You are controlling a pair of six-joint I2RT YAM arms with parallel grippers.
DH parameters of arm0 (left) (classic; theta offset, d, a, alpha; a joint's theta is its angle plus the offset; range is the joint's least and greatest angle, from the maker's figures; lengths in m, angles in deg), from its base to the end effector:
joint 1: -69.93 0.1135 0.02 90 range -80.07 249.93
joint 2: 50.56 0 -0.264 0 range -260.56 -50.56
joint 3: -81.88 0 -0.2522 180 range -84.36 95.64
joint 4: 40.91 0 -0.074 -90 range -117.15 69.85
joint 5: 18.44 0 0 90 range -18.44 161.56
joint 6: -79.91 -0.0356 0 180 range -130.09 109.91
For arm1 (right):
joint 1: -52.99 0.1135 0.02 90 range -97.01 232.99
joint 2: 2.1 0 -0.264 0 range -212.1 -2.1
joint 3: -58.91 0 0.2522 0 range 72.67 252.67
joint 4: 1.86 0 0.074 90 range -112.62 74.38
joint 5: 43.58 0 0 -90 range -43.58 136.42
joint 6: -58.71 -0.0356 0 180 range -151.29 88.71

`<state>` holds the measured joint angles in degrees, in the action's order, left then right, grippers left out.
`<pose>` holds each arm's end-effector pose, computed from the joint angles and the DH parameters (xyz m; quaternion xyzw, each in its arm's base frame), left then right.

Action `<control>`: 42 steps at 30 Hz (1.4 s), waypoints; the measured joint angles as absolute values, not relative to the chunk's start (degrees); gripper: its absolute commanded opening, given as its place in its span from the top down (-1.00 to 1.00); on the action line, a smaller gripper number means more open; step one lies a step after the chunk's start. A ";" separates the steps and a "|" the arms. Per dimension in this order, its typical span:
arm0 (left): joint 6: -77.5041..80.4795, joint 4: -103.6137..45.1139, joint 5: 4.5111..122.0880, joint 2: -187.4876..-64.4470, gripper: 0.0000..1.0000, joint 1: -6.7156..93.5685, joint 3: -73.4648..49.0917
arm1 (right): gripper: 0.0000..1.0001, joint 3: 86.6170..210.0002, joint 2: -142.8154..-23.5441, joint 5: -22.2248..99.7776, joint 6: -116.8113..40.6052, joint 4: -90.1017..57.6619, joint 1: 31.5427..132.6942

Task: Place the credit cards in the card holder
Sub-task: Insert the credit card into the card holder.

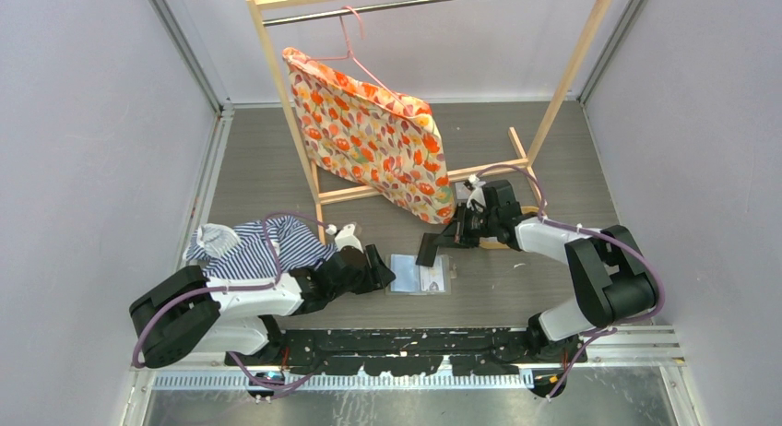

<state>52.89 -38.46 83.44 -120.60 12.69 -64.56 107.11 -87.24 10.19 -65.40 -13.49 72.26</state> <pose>0.1238 -0.1788 0.1433 -0.0895 0.8941 -0.3252 0.2946 0.2453 0.1080 0.1480 0.0057 0.8957 0.4108 0.1697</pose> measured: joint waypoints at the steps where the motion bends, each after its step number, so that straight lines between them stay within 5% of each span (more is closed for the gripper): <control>1: 52.95 -38.44 83.40 -120.60 -0.05 12.69 -64.56 | 0.98 107.11 -87.22 10.17 -65.29 -13.84 72.72; 26: 57.50 -42.09 81.36 -125.32 0.45 13.04 -64.32 | 0.97 102.50 -87.22 4.83 -66.71 -12.58 76.41; 42: 58.44 -46.59 79.00 -128.82 0.48 13.07 -63.91 | 0.93 100.18 -87.22 3.87 -69.92 -9.19 77.48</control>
<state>58.44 -46.59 79.00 -128.82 13.07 -63.91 100.18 -87.22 3.87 -69.92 -9.19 77.48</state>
